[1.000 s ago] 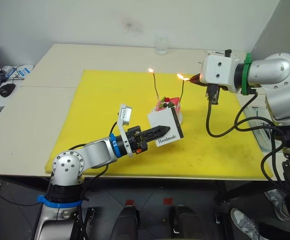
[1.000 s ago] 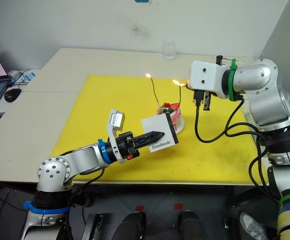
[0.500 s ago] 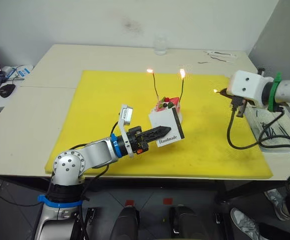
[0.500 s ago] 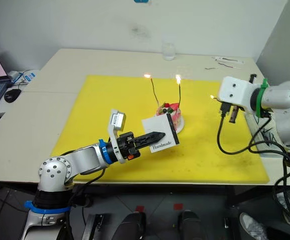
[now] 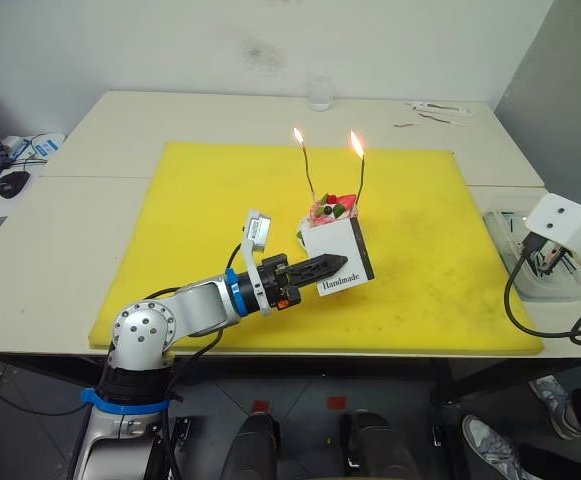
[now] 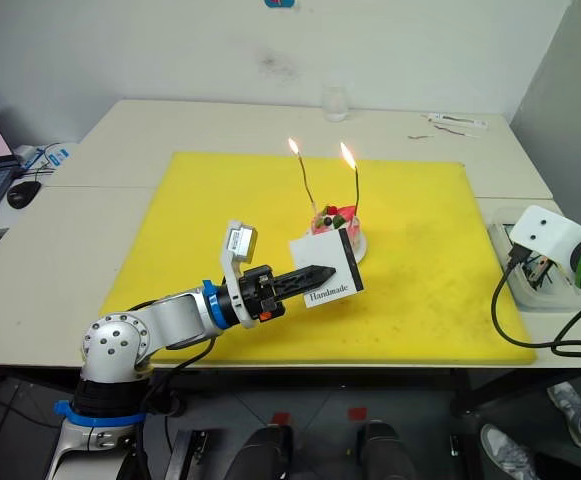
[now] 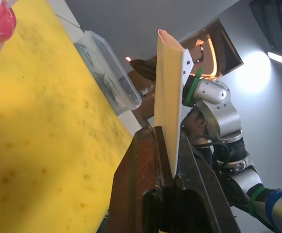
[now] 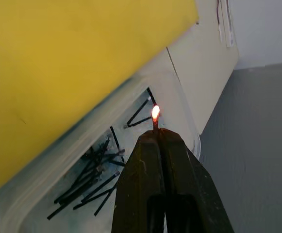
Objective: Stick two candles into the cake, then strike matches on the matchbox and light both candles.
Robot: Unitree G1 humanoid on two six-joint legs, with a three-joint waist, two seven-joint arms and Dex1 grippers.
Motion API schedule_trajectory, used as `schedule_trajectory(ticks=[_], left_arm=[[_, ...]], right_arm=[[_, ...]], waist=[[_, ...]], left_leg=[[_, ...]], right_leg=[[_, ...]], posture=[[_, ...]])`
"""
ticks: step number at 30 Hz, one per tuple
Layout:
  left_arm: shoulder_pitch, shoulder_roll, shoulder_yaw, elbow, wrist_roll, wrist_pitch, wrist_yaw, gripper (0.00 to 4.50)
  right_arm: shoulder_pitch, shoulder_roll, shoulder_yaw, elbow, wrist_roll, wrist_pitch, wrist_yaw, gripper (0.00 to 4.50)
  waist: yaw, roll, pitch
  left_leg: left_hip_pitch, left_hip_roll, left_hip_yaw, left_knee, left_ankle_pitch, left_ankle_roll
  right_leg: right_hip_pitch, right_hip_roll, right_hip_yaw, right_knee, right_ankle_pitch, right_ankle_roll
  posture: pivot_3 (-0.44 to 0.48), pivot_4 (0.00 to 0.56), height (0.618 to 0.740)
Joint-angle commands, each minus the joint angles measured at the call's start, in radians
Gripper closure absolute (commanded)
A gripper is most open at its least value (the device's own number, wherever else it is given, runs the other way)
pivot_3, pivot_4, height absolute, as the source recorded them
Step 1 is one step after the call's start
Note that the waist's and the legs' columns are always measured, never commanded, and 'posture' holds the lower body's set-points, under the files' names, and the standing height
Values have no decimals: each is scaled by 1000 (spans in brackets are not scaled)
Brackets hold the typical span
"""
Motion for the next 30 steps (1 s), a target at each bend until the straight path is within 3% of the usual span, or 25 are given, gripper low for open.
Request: schedule_trajectory(ticks=[1, 10, 13, 24, 30], left_arm=[[-9, -2, 1, -9, 3, 2, -21, 4500], [4, 1, 8, -18, 1, -3, -9, 4500], [7, 0, 8, -21, -2, -3, -6, 4500], [6, -2, 7, -20, -7, -3, -4, 4500], [0, 13, -4, -11, 14, 14, 4, 4500]], right_arm=[[13, -6, -33, 5, -7, -6, -38, 4460], [44, -52, -32, 107, -25, -49, -77, 4460], [55, -56, -35, 108, -13, -31, -62, 3841], [56, -81, -54, 132, -3, -29, -67, 34], [-22, -36, -40, 13, 80, -21, -18, 34]], waist=[[1, 0, 0], [2, 0, 0], [1, 0, 0], [2, 0, 0], [-4, 1, 0]], left_leg=[[0, 0, 0, 0, 0, 0], [-1, 0, 0, 0, 0, 0], [0, 0, 0, 0, 0, 0], [-1, 0, 0, 0, 0, 0], [0, 0, 0, 0, 0, 0]], right_leg=[[0, 0, 0, 0, 0, 0], [0, 0, 0, -1, 0, 0], [0, 0, 0, 0, 0, 0], [0, 0, 0, 0, 0, 0], [0, 0, 0, 0, 0, 0]], posture=[[0, 150, 740], [0, 150, 740], [0, 150, 740], [0, 150, 740], [0, 150, 740]])
